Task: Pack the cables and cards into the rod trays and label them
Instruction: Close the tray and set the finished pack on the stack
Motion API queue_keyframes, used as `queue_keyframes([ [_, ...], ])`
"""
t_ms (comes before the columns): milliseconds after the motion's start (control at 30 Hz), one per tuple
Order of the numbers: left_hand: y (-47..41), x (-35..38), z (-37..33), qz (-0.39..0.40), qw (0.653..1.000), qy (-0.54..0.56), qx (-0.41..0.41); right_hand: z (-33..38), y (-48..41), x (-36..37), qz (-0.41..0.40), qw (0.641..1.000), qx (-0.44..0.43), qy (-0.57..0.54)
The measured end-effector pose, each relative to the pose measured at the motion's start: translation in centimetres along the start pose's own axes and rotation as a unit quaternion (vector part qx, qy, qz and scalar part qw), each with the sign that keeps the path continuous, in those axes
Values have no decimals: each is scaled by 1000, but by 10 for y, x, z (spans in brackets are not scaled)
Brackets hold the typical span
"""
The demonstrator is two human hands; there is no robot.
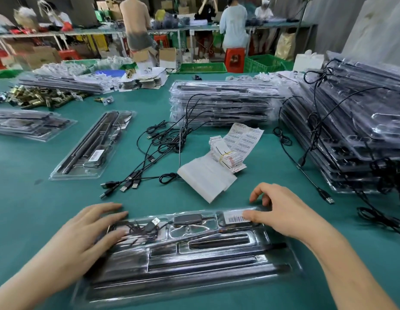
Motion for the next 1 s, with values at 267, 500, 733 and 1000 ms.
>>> queue_keyframes([
  [267,6,-4,13,75,988,-128,-51,29,-1,18,25,997,-56,37],
  [500,11,-7,10,56,994,-89,-25,27,-1,15,27,997,-32,59],
  [733,6,-5,14,121,983,129,-49,29,3,10,44,993,-54,91],
  [1000,2,-1,11,168,919,340,-104,36,4,-8,97,990,-62,75],
])
Point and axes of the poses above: each hand's wrist, its own y-axis away from the middle knuckle, its own x-axis out of the palm, z = x × y, the point moved 8 cm from there along -y, towards the middle knuckle, and after that the axes turned 1 degree about -x, right-handed, at the moved point
